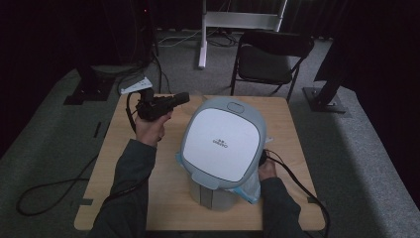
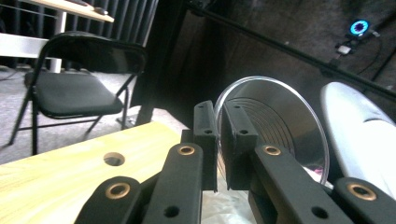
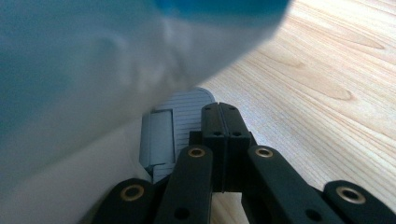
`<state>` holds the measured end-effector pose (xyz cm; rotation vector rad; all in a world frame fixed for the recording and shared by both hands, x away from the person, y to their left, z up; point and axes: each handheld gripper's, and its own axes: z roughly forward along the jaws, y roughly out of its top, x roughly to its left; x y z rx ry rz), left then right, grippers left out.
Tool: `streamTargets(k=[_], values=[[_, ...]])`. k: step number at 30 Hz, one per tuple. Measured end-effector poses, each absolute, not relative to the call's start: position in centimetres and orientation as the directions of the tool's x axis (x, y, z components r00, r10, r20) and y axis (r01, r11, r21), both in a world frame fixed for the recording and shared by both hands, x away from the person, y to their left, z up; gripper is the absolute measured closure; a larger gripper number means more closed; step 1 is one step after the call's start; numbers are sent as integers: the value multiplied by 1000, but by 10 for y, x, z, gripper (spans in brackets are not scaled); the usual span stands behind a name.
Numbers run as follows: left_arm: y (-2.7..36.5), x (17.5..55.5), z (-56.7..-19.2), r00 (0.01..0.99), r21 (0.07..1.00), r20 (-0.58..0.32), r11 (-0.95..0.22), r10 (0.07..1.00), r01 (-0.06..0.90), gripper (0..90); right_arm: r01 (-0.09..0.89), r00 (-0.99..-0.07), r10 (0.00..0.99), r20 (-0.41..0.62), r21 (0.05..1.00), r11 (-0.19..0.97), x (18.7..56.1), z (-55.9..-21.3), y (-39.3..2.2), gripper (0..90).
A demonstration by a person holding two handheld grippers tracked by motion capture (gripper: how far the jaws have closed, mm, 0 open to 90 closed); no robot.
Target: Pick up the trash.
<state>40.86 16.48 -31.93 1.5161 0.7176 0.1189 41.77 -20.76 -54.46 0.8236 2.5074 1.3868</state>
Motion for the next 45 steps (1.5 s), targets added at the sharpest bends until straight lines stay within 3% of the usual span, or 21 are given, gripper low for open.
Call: streamTargets(k=[12, 24, 45], values=[[160, 412, -324, 795, 913, -395, 103, 461, 394, 863, 388, -836, 536, 121, 821, 419, 418, -545, -207, 900], [151, 415, -331, 798, 909, -390, 54, 459, 413, 867, 388, -836, 536, 121, 820, 420, 417, -545, -207, 900], [128, 415, -341, 852, 901, -381, -62, 359, 430, 870, 389, -836, 536, 122, 820, 420, 417, -545, -207, 900]])
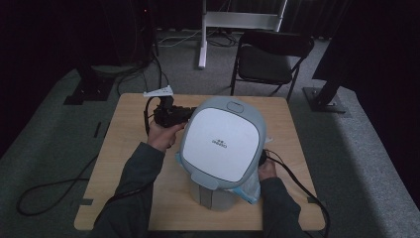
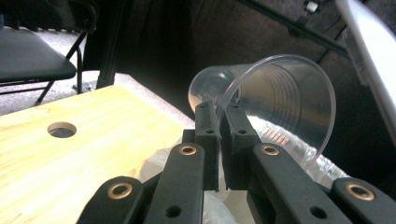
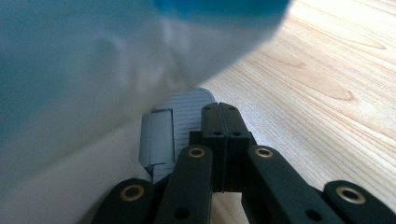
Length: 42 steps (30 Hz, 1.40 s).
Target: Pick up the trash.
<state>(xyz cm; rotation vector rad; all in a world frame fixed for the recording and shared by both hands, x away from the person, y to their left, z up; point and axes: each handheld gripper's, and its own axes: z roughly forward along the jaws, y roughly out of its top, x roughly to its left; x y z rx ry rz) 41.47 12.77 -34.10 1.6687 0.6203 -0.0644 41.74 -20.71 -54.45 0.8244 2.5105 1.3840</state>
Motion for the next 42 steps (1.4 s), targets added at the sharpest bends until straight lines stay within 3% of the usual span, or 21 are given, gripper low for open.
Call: streamTargets(k=[42], values=[[129, 408, -338, 874, 911, -326, -126, 359, 392, 870, 388, -836, 535, 120, 820, 421, 417, -545, -207, 900]])
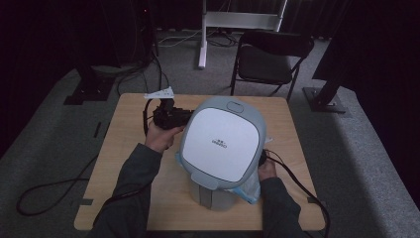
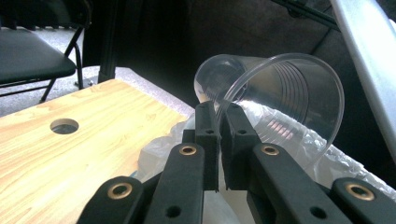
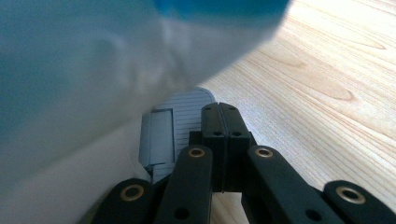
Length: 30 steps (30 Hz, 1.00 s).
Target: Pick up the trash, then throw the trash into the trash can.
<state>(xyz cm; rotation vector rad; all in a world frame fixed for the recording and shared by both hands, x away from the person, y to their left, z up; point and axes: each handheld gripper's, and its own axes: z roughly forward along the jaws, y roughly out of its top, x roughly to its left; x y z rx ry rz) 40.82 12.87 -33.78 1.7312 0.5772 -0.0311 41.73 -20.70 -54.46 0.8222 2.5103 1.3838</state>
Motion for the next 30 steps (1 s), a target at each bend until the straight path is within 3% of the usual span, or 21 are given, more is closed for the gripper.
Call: streamTargets(k=[27, 30], values=[[131, 410, -338, 869, 910, -341, -106, 358, 400, 867, 387, -836, 535, 120, 820, 422, 417, -545, -207, 900], [133, 410, -337, 864, 911, -344, -91, 367, 401, 826, 387, -836, 535, 120, 820, 422, 417, -545, -207, 900]])
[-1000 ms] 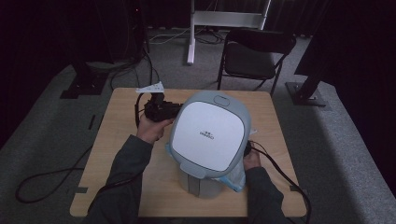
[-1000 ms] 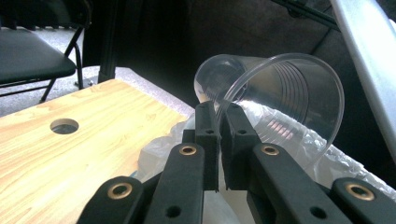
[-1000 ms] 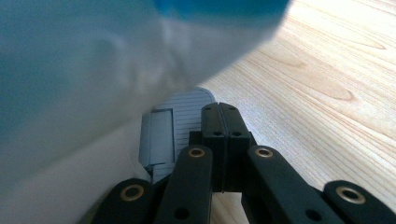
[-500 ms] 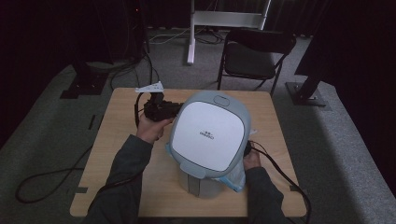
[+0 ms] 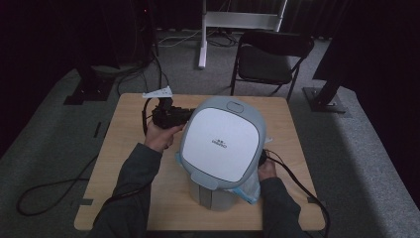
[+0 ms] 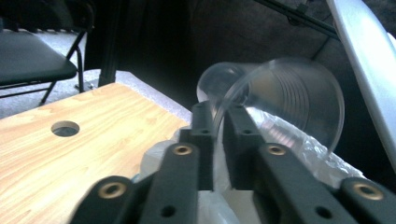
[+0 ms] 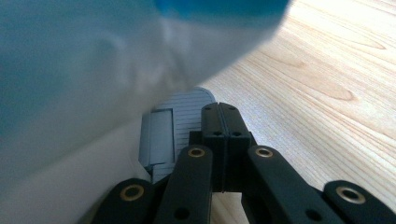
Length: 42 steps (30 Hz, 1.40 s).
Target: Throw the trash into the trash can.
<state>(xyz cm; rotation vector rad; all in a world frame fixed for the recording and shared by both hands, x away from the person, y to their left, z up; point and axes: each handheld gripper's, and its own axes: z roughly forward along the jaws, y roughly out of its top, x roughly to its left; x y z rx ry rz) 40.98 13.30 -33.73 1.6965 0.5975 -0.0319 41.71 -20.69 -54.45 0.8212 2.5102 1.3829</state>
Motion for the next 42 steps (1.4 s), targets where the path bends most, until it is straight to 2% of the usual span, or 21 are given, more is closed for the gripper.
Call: streamTargets(k=[14, 23, 26, 32, 37, 42], values=[[141, 411, -335, 847, 913, -362, -36, 390, 407, 618, 386, -837, 534, 118, 820, 423, 417, -545, -207, 900], [148, 412, -335, 836, 912, -378, 7, 398, 409, 623, 385, -838, 533, 118, 820, 423, 417, -545, -207, 900], [150, 412, -334, 823, 911, -381, 21, 421, 411, 592, 388, -836, 535, 120, 819, 422, 417, -545, -207, 900], [150, 413, -336, 815, 909, -380, 14, 438, 417, 589, 388, -836, 536, 120, 819, 422, 417, -545, -207, 900], [156, 415, -339, 788, 900, -410, 61, 460, 433, 558, 388, -836, 536, 120, 819, 422, 417, -545, -207, 900], [161, 414, -338, 778, 906, -397, 72, 486, 417, 513, 389, -836, 536, 120, 819, 422, 417, -545, -207, 900]])
